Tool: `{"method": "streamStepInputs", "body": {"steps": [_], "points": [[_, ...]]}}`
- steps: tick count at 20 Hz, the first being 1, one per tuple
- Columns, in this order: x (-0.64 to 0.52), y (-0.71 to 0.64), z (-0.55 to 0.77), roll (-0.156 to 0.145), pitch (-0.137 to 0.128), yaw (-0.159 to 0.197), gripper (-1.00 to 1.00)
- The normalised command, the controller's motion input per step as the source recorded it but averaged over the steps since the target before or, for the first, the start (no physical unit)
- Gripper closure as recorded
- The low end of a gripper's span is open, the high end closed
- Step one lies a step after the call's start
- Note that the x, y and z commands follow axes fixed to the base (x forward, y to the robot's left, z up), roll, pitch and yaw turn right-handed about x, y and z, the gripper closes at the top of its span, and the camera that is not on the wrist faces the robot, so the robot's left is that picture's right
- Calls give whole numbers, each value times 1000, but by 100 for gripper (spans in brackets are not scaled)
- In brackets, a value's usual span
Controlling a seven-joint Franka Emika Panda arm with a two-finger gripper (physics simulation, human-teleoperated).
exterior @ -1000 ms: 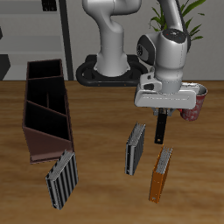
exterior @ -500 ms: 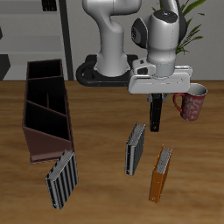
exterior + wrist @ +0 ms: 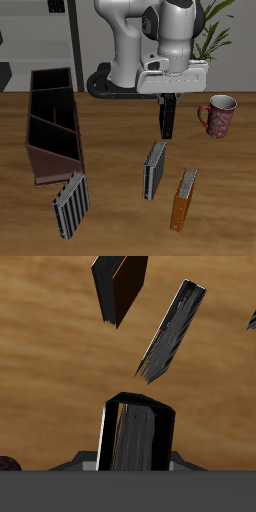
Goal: Place the black book into the right desk caddy's left compartment
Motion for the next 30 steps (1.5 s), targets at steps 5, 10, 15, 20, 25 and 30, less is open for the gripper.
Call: {"method": "streamStepInputs", "body": {"steps": [5, 10, 15, 20, 25, 30], "points": [[-137, -312, 343, -49, -50, 10, 100], [-89, -290, 305, -46, -47, 55, 100], [-11, -310, 314, -36, -51, 13, 100], [52, -338, 287, -66, -48, 14, 100], [-36, -262, 87, -54, -8, 34, 100], [-37, -156, 57, -35, -18, 30, 100]]}}
